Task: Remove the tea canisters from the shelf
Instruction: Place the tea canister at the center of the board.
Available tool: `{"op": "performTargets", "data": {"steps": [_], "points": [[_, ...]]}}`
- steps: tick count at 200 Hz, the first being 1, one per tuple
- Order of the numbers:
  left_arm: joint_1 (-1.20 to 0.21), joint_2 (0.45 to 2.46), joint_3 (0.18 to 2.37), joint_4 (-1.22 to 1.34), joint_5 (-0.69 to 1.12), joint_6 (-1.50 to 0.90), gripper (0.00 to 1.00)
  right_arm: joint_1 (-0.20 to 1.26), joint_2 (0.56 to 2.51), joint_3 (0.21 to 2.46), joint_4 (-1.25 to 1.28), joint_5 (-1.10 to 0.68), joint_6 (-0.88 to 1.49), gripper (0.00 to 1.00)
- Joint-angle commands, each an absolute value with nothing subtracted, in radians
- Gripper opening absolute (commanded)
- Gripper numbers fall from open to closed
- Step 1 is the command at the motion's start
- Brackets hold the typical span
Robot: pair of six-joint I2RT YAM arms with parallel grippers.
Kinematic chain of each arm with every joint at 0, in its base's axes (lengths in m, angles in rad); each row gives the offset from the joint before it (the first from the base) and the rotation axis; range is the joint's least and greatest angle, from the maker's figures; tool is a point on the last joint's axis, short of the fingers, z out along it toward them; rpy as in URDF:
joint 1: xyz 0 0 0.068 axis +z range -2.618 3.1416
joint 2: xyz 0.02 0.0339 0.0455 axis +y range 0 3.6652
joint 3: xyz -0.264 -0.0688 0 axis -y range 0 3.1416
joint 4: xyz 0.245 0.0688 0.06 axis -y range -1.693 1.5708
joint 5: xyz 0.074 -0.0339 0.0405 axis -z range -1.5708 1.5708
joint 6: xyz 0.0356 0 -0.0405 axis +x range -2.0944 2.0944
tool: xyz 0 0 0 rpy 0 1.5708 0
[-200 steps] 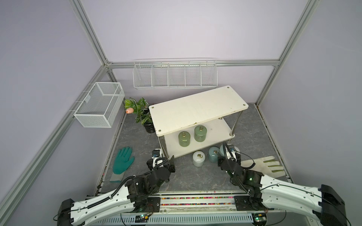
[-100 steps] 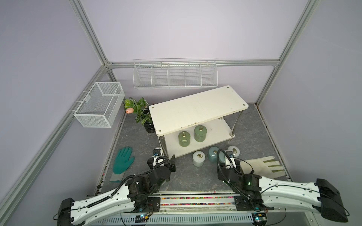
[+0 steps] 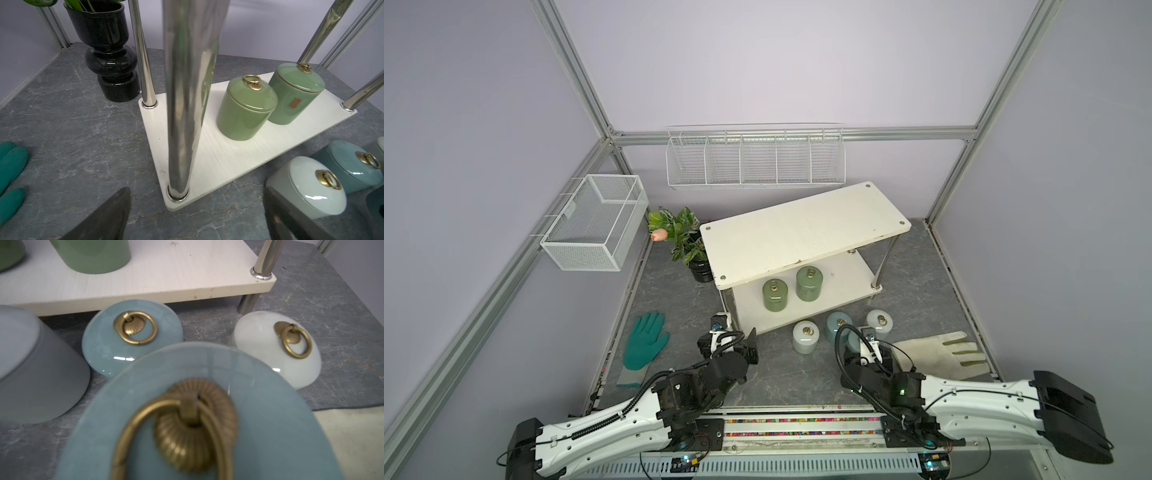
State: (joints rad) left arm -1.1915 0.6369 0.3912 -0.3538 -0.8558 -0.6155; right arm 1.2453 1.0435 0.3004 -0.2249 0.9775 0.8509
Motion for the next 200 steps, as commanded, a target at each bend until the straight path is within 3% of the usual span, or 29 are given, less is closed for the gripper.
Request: {"op": "performTargets", "data": {"steps": [1, 91, 109, 159, 192, 200], "points": [[-1.193, 0.642, 0.427, -0.344, -0.855, -0.611, 1.00, 1.250, 1.085, 0.302, -0.102, 1.007, 0.884, 0.61], [-1.194, 0.649, 0.433, -0.352, -0.859, -0.617, 1.00, 1.207, 1.163, 0.259, -0.031, 0.960, 0.954, 0.65], [-1.193, 0.652, 0.437, -0.355, -0.862, -0.615, 1.00, 1.204, 1.157, 0.256, -0.059, 0.959, 0.972, 0.69], [-1.193, 0.653, 0.440, -0.359, -0.868, -0.611, 1.00, 1.205, 1.162, 0.267, -0.123, 0.954, 0.991, 0.93], [-1.193, 0.649, 0.439, -0.369, -0.873, -0.609, 1.00, 1.205, 1.160, 0.275, -0.149, 0.956, 0.990, 1.00], [-1.193, 0.647, 0.439, -0.368, -0.873, -0.609, 1.00, 1.204, 1.160, 0.276, -0.154, 0.957, 0.994, 0.97]]}}
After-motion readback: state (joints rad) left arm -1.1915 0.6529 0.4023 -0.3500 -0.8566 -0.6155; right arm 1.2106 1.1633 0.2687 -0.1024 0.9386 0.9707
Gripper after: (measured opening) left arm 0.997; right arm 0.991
